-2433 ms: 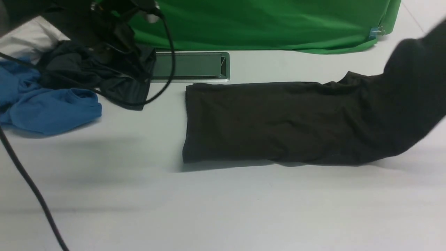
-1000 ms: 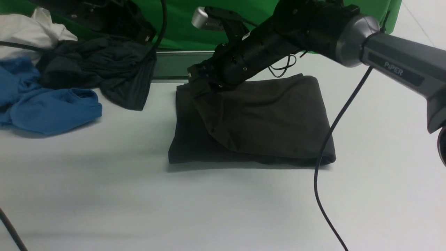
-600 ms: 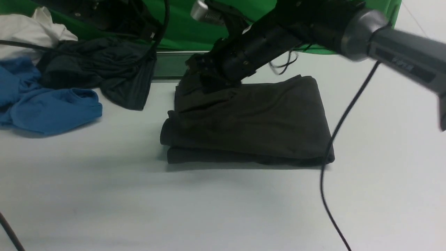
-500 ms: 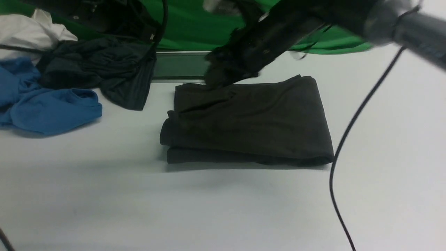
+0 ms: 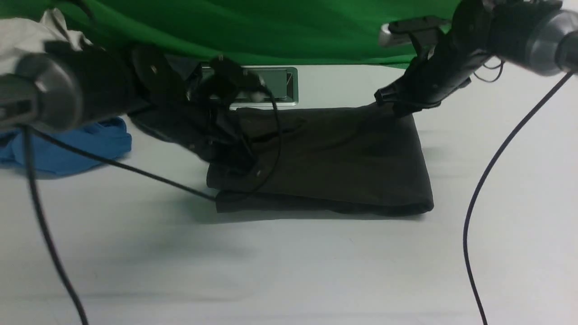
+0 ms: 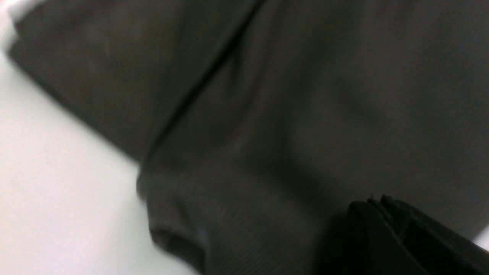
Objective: Fold a long-sleeved shirt on a white desktop.
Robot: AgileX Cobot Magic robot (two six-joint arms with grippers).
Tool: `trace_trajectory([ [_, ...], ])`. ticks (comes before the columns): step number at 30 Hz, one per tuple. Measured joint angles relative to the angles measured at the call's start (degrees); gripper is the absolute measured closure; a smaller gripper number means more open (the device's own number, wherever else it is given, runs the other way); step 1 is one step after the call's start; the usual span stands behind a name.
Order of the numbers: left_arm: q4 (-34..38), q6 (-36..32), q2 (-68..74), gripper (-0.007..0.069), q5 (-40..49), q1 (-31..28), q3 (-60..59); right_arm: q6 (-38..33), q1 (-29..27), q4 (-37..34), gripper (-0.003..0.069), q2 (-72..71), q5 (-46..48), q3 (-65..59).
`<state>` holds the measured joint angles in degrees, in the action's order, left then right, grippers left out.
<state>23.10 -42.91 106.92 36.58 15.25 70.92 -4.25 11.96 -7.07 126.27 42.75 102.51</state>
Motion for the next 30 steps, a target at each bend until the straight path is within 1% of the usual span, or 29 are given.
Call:
trace_trajectory([
  [4, -3.38, 3.46, 1.82, 0.0606, 3.10, 0.00, 0.00, -0.05, -1.01, -0.31, 0.0562, 2.24, -3.02, 0.00],
  [10, -5.15, 4.49, 0.93, 0.0606, 5.50, 0.00, 0.00, -1.63, -1.79, -0.36, 0.0562, 2.83, -4.89, 0.00],
  [12, -6.43, 4.88, -0.65, 0.0606, 6.27, 0.00, 0.00, -2.31, -1.96, -0.29, 0.0562, 2.32, -4.40, 0.20],
  [16, -8.95, 8.22, -6.18, 0.0606, 6.59, 0.00, 0.00, -3.18, -2.75, -0.08, 0.0562, -1.11, -0.61, 1.19],
  [19, -9.64, 9.74, -16.77, 0.0606, 5.66, 0.06, -0.75, -4.50, -3.67, 1.07, 0.0562, -8.21, 5.53, 1.37],
  [22, -9.64, 10.56, -31.78, 0.0606, -1.01, 0.57, -6.93, -4.95, -4.15, 2.87, 0.0562, -17.23, 12.02, 0.28],
  [26, -8.64, 11.48, -51.13, 0.0606, -11.64, 1.73, -19.78, -4.87, -4.33, 3.80, 0.0562, -31.74, 13.43, -8.82],
  [28, -7.85, 11.48, -55.53, 0.0606, -13.29, 1.78, -22.93, -4.69, -4.33, 3.80, 0.0562, -34.63, 13.19, -11.24],
  [29, -6.50, 11.52, -61.90, 0.0606, -14.73, 1.78, -27.61, -3.46, -4.33, 3.87, 0.0562, -40.53, 12.09, -16.75],
  [30, -6.00, 11.52, -65.44, 0.0606, -15.25, 1.79, -30.33, -2.26, -4.33, 3.92, 0.0562, -44.26, 10.95, -19.13],
])
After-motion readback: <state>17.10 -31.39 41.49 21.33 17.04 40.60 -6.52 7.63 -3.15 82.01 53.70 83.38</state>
